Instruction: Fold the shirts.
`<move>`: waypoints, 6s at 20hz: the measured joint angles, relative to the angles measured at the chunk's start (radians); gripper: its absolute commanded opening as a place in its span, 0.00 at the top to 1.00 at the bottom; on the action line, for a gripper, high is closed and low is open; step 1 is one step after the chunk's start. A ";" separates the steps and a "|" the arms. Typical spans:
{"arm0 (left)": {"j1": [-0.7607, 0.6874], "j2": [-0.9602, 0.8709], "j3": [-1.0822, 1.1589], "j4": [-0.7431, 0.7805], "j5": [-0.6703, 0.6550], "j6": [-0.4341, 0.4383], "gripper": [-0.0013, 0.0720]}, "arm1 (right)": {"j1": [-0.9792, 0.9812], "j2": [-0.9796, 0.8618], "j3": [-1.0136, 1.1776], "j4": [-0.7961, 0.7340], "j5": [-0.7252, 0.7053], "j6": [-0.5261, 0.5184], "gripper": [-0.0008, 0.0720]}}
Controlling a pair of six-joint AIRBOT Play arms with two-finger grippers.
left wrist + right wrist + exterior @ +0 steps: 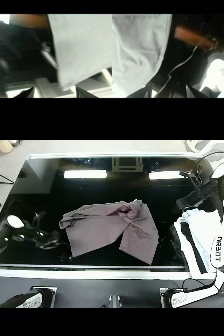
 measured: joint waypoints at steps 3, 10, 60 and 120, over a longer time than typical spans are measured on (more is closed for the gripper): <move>-0.037 -0.003 -0.117 -0.077 0.074 0.021 0.17 | 0.009 0.001 -0.035 -0.005 0.010 -0.003 0.39; -0.151 -0.037 -0.188 -0.165 0.198 0.023 0.75 | 0.047 0.001 -0.122 -0.024 -0.005 -0.003 0.36; -0.052 0.457 1.118 0.122 0.300 -0.067 0.95 | 0.164 1.004 -0.028 -0.083 -0.884 -0.002 0.95; 0.173 -0.043 -0.190 0.015 0.068 0.156 0.95 | 0.048 0.070 -0.221 -0.017 -0.026 -0.013 0.31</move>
